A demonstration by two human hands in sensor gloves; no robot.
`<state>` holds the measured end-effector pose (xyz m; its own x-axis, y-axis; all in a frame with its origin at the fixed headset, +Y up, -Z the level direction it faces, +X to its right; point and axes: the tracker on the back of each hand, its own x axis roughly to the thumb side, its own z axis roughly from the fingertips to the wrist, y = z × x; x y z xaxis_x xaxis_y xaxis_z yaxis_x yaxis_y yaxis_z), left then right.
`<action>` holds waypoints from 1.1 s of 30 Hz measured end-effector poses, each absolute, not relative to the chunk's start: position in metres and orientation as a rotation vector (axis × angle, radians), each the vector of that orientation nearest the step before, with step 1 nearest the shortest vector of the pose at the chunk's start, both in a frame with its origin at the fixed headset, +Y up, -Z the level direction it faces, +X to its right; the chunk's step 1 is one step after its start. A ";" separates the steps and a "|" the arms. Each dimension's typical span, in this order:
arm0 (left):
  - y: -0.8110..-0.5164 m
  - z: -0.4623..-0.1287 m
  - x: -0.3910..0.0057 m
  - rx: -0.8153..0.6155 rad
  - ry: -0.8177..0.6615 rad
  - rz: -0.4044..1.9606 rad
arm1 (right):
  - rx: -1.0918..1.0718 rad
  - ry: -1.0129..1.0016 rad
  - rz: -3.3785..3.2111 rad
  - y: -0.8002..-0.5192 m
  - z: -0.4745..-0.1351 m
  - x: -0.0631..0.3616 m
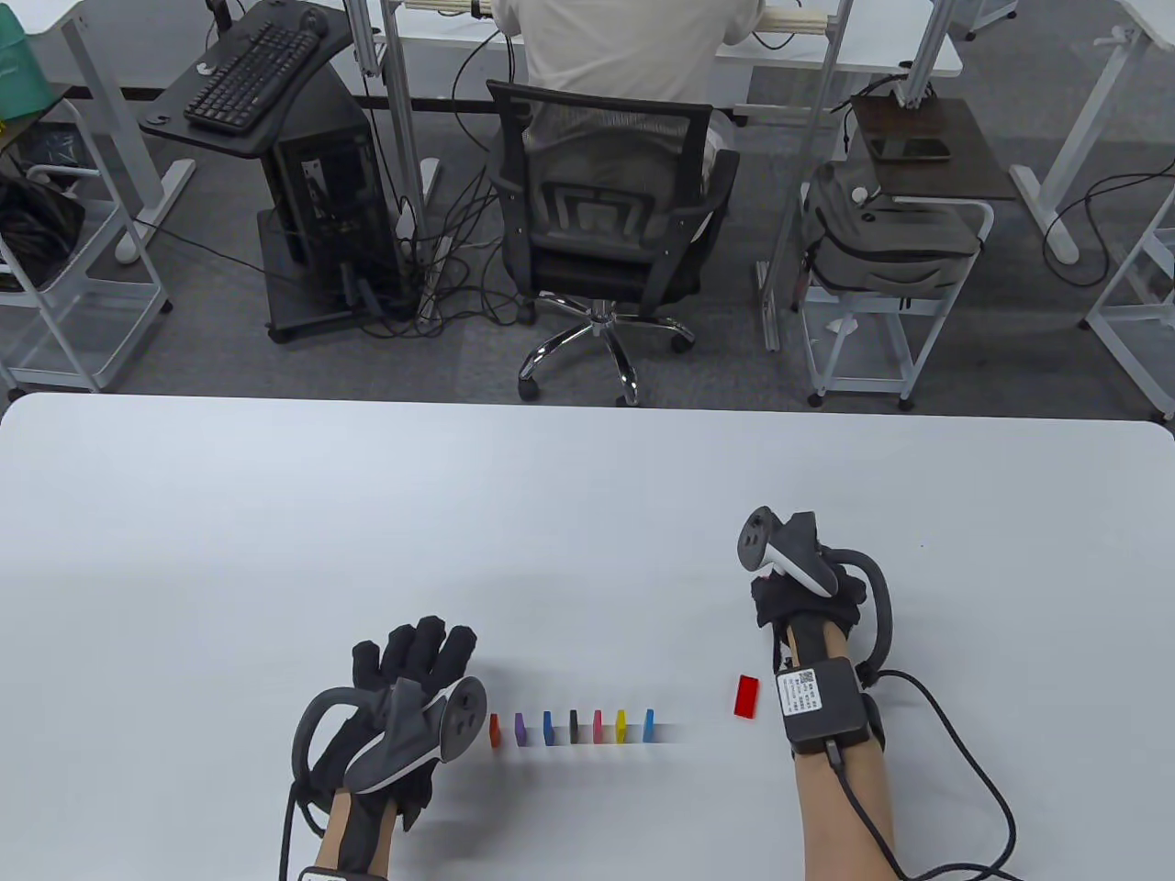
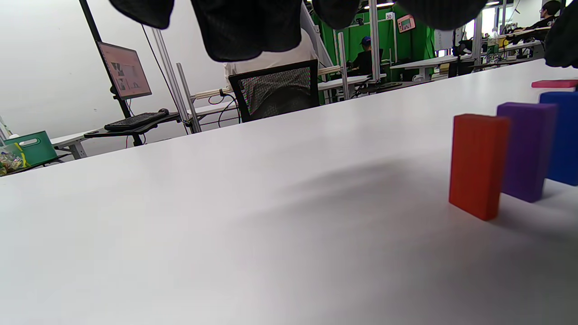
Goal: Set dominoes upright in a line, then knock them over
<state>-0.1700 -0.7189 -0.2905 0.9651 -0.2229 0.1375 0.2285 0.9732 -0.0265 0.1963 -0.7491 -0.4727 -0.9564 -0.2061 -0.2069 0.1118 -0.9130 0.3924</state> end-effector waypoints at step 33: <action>-0.717 -0.292 -0.172 -0.058 -0.112 -0.275 | 0.211 -0.521 -2.946 -0.739 -0.457 0.192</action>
